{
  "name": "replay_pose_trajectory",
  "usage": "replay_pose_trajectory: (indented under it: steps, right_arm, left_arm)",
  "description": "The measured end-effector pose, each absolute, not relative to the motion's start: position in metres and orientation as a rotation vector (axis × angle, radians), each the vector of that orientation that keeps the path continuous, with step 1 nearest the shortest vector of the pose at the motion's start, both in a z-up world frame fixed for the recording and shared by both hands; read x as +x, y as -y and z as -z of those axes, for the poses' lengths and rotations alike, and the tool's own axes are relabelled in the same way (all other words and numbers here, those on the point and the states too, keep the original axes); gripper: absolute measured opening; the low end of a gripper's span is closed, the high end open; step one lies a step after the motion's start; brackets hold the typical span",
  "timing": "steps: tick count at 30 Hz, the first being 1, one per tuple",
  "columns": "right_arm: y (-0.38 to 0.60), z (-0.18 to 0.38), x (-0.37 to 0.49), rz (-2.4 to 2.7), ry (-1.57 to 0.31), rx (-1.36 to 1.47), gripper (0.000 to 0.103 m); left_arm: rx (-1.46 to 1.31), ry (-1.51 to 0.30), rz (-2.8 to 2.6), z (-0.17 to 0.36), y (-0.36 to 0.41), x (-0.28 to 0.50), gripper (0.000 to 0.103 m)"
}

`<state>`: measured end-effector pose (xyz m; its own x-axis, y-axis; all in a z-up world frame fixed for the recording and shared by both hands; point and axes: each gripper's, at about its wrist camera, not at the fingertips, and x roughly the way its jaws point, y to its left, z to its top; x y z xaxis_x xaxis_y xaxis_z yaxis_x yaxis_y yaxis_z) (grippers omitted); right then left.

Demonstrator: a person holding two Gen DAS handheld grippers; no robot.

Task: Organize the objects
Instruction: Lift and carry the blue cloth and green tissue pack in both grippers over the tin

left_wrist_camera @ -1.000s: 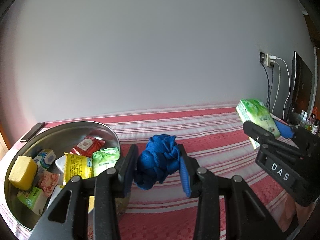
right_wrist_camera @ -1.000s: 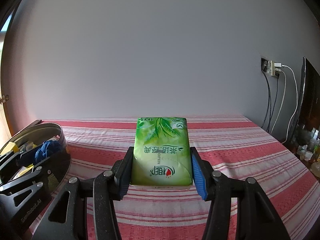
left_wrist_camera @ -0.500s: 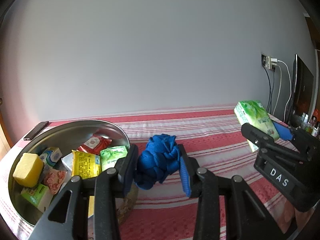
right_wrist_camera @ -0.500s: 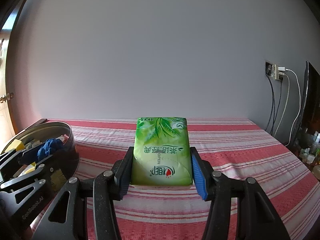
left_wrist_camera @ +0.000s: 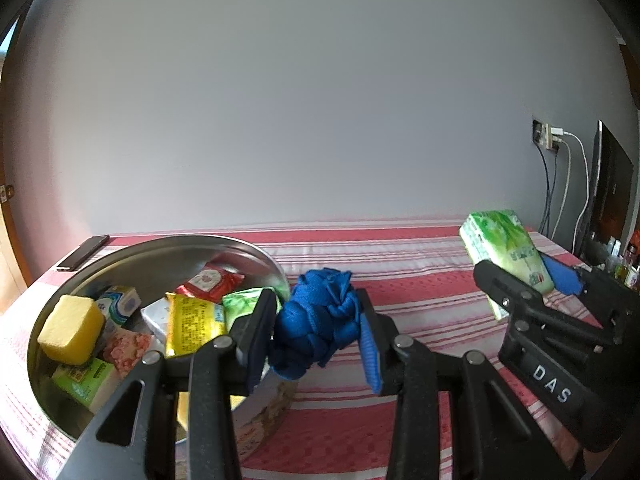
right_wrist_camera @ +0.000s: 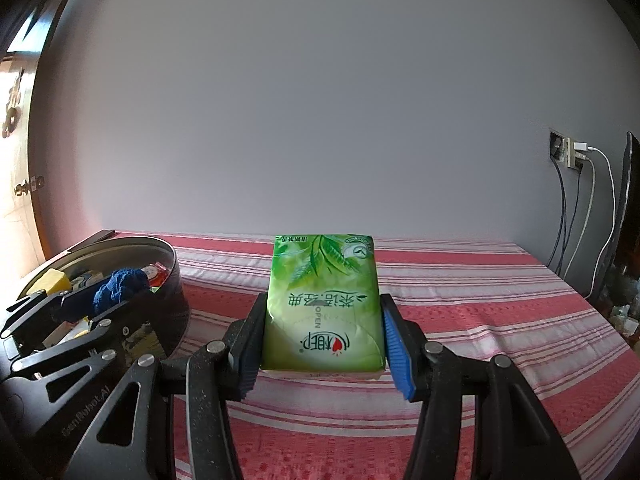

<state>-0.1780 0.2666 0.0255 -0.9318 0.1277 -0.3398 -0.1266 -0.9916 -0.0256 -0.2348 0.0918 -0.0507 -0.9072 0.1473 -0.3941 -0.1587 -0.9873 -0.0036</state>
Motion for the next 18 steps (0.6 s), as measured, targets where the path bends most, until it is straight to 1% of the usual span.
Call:
replay_pose_trajectory:
  steps: [18]
  right_arm:
    - [-0.24,-0.03,-0.183,-3.046,0.055,-0.472,0.055]
  left_arm:
    - [-0.592,0.011,-2.991,0.051,-0.061,-0.23,0.038]
